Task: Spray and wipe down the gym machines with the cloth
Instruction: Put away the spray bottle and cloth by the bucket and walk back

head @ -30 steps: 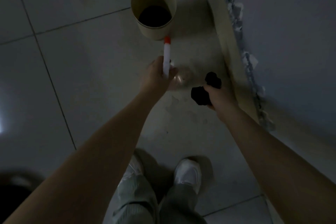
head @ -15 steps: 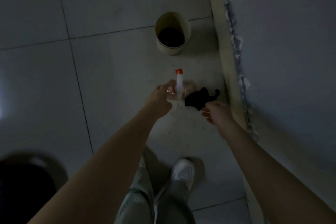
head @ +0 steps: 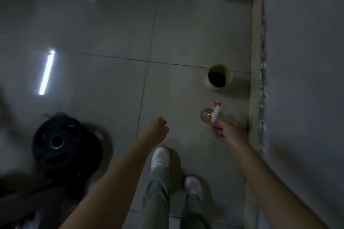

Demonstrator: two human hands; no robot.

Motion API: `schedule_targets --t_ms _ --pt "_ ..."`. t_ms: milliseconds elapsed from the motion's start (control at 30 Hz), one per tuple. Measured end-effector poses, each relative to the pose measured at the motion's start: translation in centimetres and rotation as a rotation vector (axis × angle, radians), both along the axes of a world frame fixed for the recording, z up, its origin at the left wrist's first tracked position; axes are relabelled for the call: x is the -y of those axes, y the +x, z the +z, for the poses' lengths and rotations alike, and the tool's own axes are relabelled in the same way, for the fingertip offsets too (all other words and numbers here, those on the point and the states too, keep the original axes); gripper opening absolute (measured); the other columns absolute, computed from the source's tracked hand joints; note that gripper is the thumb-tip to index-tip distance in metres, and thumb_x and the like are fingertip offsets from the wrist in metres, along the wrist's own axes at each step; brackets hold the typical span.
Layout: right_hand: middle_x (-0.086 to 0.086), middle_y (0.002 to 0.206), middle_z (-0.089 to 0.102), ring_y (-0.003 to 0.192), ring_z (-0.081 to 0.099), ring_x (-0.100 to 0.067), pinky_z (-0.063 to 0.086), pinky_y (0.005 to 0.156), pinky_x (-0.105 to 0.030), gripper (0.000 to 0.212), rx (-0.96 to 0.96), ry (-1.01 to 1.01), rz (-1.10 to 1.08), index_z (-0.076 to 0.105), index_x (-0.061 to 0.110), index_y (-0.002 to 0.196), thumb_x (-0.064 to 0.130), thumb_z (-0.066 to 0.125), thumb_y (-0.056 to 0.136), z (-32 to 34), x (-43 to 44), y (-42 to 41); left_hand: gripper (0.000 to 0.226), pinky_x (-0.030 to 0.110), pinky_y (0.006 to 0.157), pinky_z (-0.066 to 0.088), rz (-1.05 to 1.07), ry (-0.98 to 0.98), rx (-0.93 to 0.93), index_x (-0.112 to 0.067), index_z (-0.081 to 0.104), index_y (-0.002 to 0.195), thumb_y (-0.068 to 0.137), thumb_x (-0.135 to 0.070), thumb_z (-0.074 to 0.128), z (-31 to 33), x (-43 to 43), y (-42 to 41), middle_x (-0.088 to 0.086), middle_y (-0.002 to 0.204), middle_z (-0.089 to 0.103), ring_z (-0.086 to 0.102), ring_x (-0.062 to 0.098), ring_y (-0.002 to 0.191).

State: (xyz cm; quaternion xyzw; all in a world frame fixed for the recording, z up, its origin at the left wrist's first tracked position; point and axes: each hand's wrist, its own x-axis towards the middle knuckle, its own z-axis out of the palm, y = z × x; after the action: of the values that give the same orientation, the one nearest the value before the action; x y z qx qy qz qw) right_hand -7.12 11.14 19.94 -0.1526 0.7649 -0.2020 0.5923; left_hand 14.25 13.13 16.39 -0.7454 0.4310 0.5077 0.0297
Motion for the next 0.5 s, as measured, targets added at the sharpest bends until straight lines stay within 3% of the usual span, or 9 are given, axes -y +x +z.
schedule_targets --t_ms 100,200,333,500 --pt "-0.003 0.075 0.059 0.052 0.058 -0.009 0.038 0.056 -0.023 0.009 0.062 0.046 0.049 0.056 0.014 0.094 0.016 0.047 0.097 1.7 -1.4 3.7 0.032 0.030 0.087 0.044 0.124 -0.006 0.010 -0.004 0.057 0.121 0.091 -0.014 0.053 2.6 -3.4 2.2 0.017 0.117 0.061 0.058 0.031 0.109" --pt "-0.004 0.074 0.057 0.055 0.057 -0.011 0.037 0.058 -0.023 0.020 0.107 0.053 0.151 0.050 0.016 0.080 0.011 0.044 0.098 2.7 -3.7 7.2 0.031 0.032 0.088 0.045 0.256 -0.008 0.015 -0.003 0.058 0.119 0.090 -0.014 0.055 4.3 -7.8 4.4 0.020 0.118 0.062 0.058 0.032 0.110" --pt "-0.005 0.078 0.061 0.066 0.057 -0.015 0.041 0.060 -0.024 0.018 0.126 0.033 0.282 0.053 0.015 0.083 0.010 0.045 0.097 3.2 -7.8 11.3 0.033 0.026 0.082 0.041 0.353 0.036 0.014 -0.006 0.055 0.125 0.094 -0.017 0.051 5.2 -14.3 7.5 0.016 0.124 0.058 0.055 0.028 0.113" --pt "-0.007 0.081 0.062 0.068 0.058 -0.014 0.042 0.062 -0.025 0.011 0.141 0.032 0.462 0.055 0.009 0.100 0.009 0.046 0.096 0.8 -13.5 18.1 0.025 0.035 0.085 0.046 0.537 0.079 0.010 -0.002 0.056 0.114 0.093 -0.014 0.052 4.0 -23.7 12.7 0.023 0.116 0.060 0.058 0.034 0.107"
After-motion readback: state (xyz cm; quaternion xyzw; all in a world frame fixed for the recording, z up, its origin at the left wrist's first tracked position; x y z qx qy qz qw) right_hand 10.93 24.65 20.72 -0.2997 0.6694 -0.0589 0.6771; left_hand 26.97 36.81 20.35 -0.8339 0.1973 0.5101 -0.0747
